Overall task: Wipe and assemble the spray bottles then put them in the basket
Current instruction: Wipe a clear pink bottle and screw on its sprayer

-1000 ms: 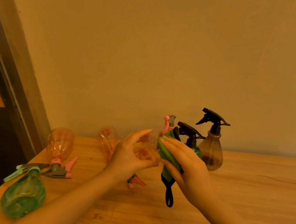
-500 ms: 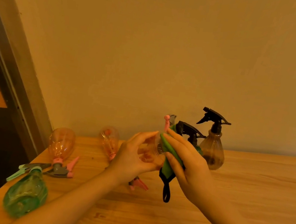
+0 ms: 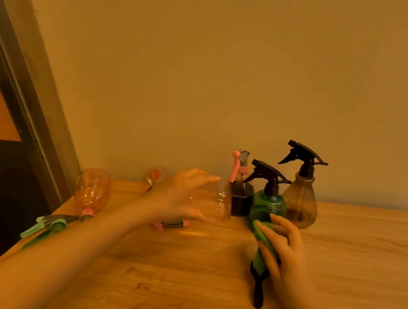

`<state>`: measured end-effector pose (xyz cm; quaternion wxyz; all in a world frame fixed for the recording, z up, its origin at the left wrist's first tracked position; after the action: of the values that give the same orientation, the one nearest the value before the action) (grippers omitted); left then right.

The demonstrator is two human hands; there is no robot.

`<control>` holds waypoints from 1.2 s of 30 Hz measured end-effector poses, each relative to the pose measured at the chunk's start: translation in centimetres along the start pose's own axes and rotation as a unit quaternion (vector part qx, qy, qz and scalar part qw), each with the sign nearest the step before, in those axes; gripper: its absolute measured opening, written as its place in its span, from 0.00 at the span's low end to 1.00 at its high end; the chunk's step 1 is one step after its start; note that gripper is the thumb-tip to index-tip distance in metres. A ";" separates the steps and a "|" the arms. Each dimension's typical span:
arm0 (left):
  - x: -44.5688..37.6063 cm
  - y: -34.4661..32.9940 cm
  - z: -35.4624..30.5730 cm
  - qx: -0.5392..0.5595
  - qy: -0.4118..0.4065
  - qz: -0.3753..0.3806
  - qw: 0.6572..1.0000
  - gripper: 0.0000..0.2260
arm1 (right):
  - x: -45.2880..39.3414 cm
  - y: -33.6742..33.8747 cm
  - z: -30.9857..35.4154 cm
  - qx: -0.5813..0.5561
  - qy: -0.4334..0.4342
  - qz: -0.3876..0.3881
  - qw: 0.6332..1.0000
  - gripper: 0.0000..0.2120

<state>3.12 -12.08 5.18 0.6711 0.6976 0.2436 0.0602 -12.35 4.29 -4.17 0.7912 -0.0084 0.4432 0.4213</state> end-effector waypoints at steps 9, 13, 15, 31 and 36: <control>-3.7 -3.2 -1.8 -0.236 -0.141 0.176 0.945 0.28 | 0.8 0.7 -2.4 -0.018 -0.054 -0.031 0.998 0.17; -5.2 -4.8 -3.0 -0.237 -0.159 0.211 0.935 0.27 | 0.8 1.4 -2.4 -0.040 -0.068 -0.060 0.995 0.15; -5.9 -5.2 -3.5 -0.251 -0.166 0.218 0.928 0.27 | 0.8 1.5 -2.5 -0.055 -0.078 -0.069 0.993 0.16; -7.4 -6.5 -7.3 -0.351 -0.261 0.205 0.875 0.23 | 1.0 1.3 -3.5 -0.066 -0.105 -0.065 0.990 0.16; -7.5 -7.6 -8.7 -0.421 -0.298 0.173 0.839 0.16 | 1.0 1.4 -3.2 -0.061 -0.094 -0.066 0.991 0.15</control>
<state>-8.94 -7.49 0.49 0.9189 0.3631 -0.1412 0.0613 -15.25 4.65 -6.27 0.8537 -0.0460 0.3387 0.3928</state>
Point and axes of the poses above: each hand's wrist, its own x-axis away from the middle knuckle, its own y-axis out of the back of the hand, z = x × y, the point moved 6 cm from there along -x, towards the middle knuckle, and after that the axes turned 11 degrees about -x, right-handed, at the moved point
